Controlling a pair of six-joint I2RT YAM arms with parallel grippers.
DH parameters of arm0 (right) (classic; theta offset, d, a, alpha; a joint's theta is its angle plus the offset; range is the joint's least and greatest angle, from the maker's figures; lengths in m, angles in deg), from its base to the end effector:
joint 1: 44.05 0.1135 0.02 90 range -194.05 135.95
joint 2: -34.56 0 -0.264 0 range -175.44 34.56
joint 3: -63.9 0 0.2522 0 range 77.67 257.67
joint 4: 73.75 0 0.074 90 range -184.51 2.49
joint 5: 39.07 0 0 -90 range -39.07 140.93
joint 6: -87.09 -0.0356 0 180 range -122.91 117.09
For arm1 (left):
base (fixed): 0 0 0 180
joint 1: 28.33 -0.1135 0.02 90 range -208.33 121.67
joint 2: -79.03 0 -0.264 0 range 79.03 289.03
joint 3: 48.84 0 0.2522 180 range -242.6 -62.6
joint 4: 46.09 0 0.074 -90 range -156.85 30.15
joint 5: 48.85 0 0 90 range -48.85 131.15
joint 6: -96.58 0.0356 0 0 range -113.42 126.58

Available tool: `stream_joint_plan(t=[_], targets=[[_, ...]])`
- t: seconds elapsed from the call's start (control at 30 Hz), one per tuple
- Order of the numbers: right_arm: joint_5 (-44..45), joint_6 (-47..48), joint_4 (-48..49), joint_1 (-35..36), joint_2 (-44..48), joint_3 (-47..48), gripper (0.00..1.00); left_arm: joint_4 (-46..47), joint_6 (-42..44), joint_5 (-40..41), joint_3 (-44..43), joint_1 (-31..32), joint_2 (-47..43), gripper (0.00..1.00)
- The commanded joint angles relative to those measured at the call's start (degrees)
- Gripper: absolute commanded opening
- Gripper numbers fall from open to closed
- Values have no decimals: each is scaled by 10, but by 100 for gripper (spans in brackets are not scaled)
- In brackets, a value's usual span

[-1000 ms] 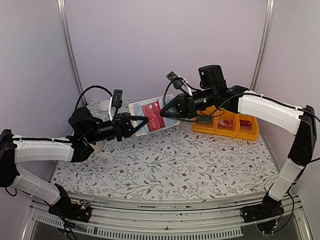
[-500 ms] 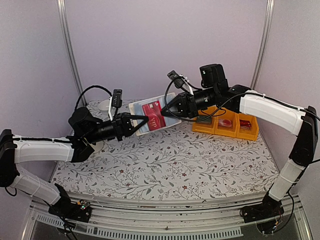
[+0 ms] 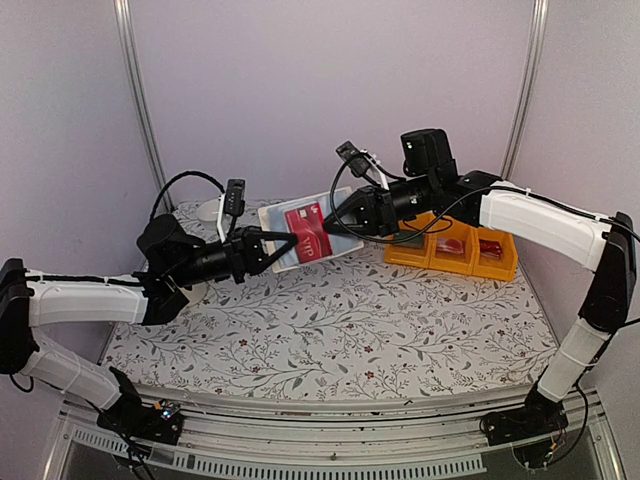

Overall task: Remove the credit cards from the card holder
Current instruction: Remove the credit card from the card slot.

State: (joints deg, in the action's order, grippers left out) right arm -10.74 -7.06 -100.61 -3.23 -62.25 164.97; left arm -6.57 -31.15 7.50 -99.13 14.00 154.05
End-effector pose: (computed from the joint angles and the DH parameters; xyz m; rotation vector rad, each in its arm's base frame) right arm 0.2722 0.2765 0.3594 -1.3283 1.5806 1.5472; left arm 0.1945 -0.2038 0.2895 0.6197 1.4095 -1.5287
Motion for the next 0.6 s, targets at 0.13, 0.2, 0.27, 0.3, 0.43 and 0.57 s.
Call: stream_joint_plan(t=[0.13,0.2,0.27,0.3,0.43,0.57], targets=[[-50,-51,91,0,17,-18,12,17,1,-9,-5,2,11,0],[-55,-61,103,0,12,-20,14,17,1,-8,-5,3,10,0],[-55,-69,102,6,1,-18,18,17,1,-8,-5,4,10,0],[-56,-69,99,9,-4,-16,18,17,1,-8,-5,4,11,0],[-58,-70,103,14,-10,-17,18,17,1,-7,-5,4,9,0],[-47,-63,76,21,-17,-8,29,17,2,-5,-5,3,8,0]])
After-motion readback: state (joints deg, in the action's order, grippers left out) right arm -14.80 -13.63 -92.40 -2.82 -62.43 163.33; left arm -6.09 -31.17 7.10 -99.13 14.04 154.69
